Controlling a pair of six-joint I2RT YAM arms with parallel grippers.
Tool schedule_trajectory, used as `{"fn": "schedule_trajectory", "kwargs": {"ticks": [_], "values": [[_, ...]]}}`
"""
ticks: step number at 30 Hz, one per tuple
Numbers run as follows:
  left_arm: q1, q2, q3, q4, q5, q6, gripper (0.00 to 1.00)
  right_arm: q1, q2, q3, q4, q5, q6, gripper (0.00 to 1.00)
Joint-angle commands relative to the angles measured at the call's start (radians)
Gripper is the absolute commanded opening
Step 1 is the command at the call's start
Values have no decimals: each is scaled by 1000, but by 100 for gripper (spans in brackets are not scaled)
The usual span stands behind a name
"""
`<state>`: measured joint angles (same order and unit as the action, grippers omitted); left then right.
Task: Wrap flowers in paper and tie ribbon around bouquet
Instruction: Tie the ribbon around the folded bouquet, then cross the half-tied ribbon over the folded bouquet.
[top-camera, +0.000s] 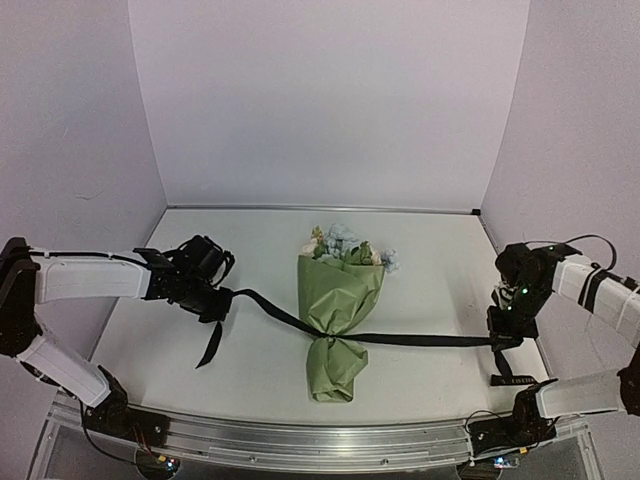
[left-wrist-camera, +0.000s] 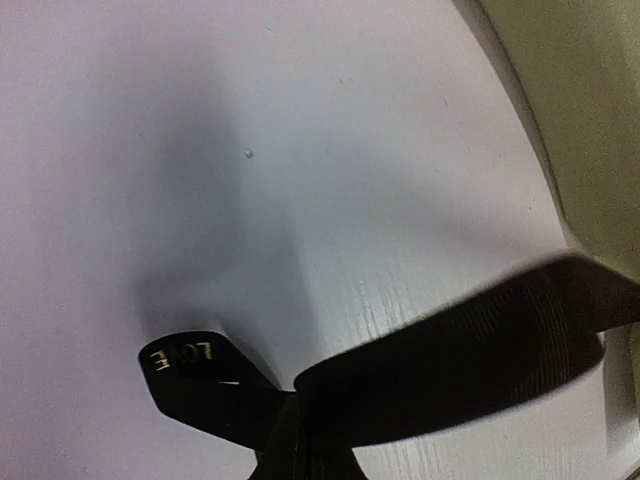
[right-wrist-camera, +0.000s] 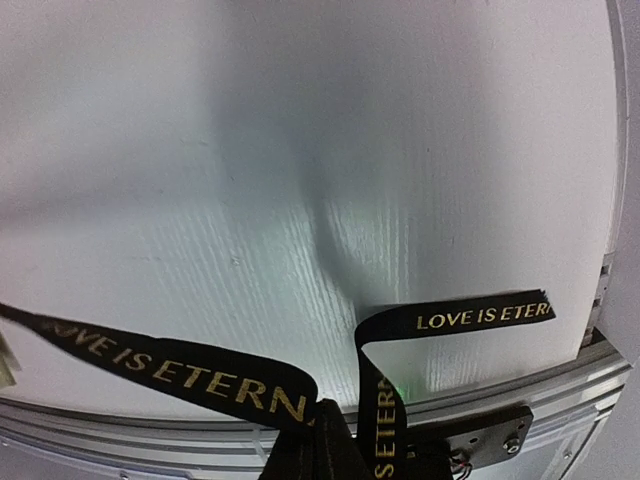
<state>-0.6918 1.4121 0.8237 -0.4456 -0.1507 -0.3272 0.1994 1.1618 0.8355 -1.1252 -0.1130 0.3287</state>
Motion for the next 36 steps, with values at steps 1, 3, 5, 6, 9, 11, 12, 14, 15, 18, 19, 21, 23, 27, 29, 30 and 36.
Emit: {"fn": "schedule_trajectory", "kwargs": {"ticks": [1, 3, 5, 6, 9, 11, 12, 14, 15, 18, 19, 21, 23, 27, 29, 30, 36], "values": [[-63, 67, 8, 15, 2, -67, 0, 45, 10, -80, 28, 88, 22, 0], [-77, 79, 6, 19, 0, -79, 0, 53, 2, -100, 45, 80, 22, 1], [-79, 76, 6, 16, -30, -95, 0, 58, -1, -98, 45, 75, 16, 9], [-79, 68, 7, 9, -64, -110, 0, 60, -1, -94, 45, 70, 13, 12], [-79, 18, 3, 1, -128, -137, 0, 68, 5, -70, 38, 52, -3, 28], [-78, -26, -2, -4, -140, -139, 6, 77, 9, -52, 37, 42, -10, 38], [-78, -42, -3, -9, -148, -137, 18, 86, 13, -42, 35, 36, -13, 42], [-78, -81, -5, -16, -159, -134, 41, 105, 21, -17, 32, 31, -21, 51], [-78, -102, -6, -12, -158, -125, 50, 119, 25, -4, 32, 33, -26, 55], [-79, -156, -11, 38, -107, -68, 62, 166, 34, 28, 38, 44, -42, 61], [-79, -160, -12, 62, -75, -40, 62, 181, 35, 37, 47, 47, -47, 64], [-80, -137, 1, 103, 17, 37, 63, 206, 36, 48, 70, 50, -54, 67], [-84, -74, 33, 99, 46, 88, 62, 231, 32, 54, 107, 45, -62, 69], [-86, 24, 109, 32, 8, 114, 62, 283, 20, 66, 166, 23, -77, 71], [-86, 46, 133, -7, 49, 86, 61, 307, 22, 78, 168, 6, -80, 73], [-86, 40, 127, -10, 86, 71, 61, 318, 23, 81, 168, 1, -87, 73], [-135, -99, -19, 45, 244, 31, 64, 373, 7, 79, 173, 5, -129, 75]]}}
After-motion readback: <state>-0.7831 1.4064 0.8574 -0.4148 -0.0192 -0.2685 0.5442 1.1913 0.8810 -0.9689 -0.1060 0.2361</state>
